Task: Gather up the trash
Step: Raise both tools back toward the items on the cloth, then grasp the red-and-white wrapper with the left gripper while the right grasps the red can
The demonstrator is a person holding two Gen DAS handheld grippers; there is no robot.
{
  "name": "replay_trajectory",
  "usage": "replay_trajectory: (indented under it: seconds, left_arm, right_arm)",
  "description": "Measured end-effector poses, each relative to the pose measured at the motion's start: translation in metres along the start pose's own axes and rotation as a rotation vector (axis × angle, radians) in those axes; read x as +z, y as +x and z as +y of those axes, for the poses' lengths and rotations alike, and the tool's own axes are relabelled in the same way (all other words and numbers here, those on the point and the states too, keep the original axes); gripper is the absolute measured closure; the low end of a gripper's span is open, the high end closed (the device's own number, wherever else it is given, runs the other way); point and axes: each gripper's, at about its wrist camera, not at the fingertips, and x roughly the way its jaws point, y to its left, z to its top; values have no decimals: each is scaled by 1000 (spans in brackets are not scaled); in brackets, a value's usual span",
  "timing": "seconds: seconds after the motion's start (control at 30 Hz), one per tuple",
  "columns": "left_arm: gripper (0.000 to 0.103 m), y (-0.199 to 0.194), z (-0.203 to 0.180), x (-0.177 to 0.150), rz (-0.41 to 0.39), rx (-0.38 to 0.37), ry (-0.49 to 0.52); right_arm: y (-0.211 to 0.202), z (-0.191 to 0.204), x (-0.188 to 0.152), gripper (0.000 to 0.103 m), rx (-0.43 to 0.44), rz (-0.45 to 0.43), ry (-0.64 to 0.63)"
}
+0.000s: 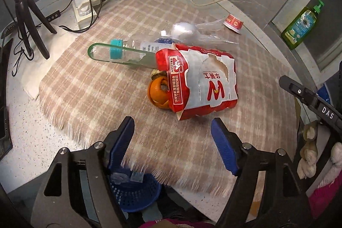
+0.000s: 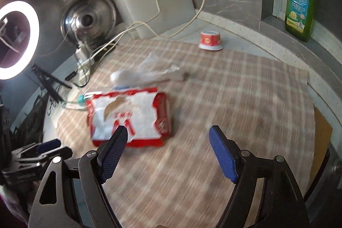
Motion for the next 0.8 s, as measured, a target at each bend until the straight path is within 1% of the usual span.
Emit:
replay_trajectory:
  seconds: [0.2, 0.47, 0.63, 0.8]
  left_arm:
    - [27, 19, -6, 16, 23, 39, -53]
    - [27, 34, -7, 26, 56, 74, -97]
    - [27, 38, -8, 31, 64, 84, -127]
    - [27, 44, -12, 35, 69, 102, -132]
  right_arm:
    - [33, -29, 44, 24, -34, -2, -28]
    - [88, -59, 100, 23, -52, 15, -45]
    - [124, -77, 127, 23, -67, 31, -33]
    - [152, -86, 146, 23, -83, 39, -33]
